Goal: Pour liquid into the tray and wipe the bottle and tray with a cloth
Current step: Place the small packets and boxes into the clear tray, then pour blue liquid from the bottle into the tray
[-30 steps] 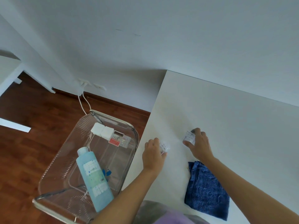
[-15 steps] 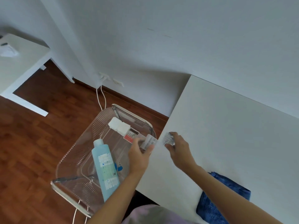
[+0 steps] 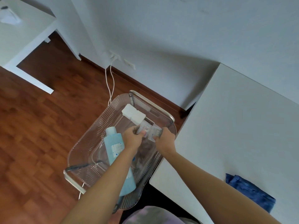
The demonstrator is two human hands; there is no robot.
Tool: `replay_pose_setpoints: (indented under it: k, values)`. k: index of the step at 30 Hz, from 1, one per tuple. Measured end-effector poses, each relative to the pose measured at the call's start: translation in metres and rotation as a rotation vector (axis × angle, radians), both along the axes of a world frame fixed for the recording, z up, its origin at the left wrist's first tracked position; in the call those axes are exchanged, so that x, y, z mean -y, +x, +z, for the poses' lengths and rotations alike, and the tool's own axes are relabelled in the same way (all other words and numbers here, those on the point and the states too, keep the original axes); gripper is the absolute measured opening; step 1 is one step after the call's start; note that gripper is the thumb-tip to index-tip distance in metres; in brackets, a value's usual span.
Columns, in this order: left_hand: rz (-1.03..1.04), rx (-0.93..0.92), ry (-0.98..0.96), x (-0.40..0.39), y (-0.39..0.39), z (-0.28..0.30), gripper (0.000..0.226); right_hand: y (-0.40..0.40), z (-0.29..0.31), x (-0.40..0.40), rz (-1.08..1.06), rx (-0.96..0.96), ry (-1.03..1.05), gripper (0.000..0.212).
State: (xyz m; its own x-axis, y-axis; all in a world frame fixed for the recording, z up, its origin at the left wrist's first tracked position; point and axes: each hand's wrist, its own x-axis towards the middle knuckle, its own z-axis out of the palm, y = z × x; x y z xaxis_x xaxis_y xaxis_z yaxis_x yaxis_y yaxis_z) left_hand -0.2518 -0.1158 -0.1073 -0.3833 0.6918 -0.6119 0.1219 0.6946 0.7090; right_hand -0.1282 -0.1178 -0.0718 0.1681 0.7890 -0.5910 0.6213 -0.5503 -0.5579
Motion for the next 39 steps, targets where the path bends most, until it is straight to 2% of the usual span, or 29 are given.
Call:
replay_pose_setpoints:
  k: [11,17,26,34,39]
  values:
    - [0.007,-0.08,-0.131,-0.02,0.003,-0.023,0.035,-0.018,-0.045,-0.02,-0.225,0.101,-0.163,0.019]
    - [-0.02,-0.144,-0.109,-0.025,0.006,-0.028,0.031,-0.023,-0.053,-0.027,-0.311,0.104,-0.164,0.022]
    - [0.001,-0.164,-0.065,-0.032,0.014,-0.026,0.027,-0.022,-0.051,-0.027,-0.27,0.098,-0.145,0.017]
    - [0.035,-0.161,0.01,-0.005,0.019,0.002,0.031,-0.018,-0.034,-0.01,-0.287,0.009,-0.129,0.029]
    - [0.2,-0.149,0.121,0.034,0.012,0.033,0.027,-0.013,-0.017,0.005,-0.17,-0.072,-0.095,0.038]
